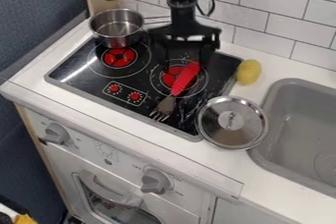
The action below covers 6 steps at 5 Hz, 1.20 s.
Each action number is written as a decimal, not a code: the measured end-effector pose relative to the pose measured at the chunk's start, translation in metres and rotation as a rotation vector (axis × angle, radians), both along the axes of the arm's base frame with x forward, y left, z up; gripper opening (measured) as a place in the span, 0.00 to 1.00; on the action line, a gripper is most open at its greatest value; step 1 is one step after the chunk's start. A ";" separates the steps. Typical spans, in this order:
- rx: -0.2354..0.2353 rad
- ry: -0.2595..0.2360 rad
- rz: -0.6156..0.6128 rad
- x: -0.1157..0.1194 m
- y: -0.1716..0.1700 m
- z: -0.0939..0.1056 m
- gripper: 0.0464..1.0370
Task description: Move the red fork to the left side of table
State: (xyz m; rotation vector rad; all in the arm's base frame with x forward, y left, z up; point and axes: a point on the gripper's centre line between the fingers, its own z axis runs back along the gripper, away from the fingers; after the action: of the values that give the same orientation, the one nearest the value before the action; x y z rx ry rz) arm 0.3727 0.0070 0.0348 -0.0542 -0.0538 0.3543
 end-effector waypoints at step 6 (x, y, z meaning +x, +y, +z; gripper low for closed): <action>0.042 0.049 0.026 -0.002 0.000 -0.018 0.37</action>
State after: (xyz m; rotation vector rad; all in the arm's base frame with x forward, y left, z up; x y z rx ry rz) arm 0.3711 0.0072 0.0171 -0.0036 -0.0135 0.3797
